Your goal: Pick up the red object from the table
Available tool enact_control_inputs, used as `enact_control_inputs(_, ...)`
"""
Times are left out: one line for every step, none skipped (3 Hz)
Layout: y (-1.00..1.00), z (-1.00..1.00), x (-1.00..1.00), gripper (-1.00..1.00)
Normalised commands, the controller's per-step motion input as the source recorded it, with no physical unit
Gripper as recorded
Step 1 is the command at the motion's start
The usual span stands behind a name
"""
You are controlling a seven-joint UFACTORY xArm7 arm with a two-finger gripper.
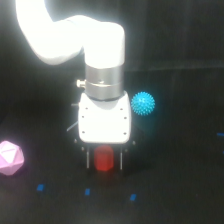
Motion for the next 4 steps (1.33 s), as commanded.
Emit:
enact_control_inputs(0.39,-0.56,0.77,-0.9)
enact_control_inputs(0.83,0.58,0.97,-1.0)
enact_control_inputs(0.57,0.87,1.0,-0.5)
enact_control_inputs(0.53,1.0,0.34,-1.0)
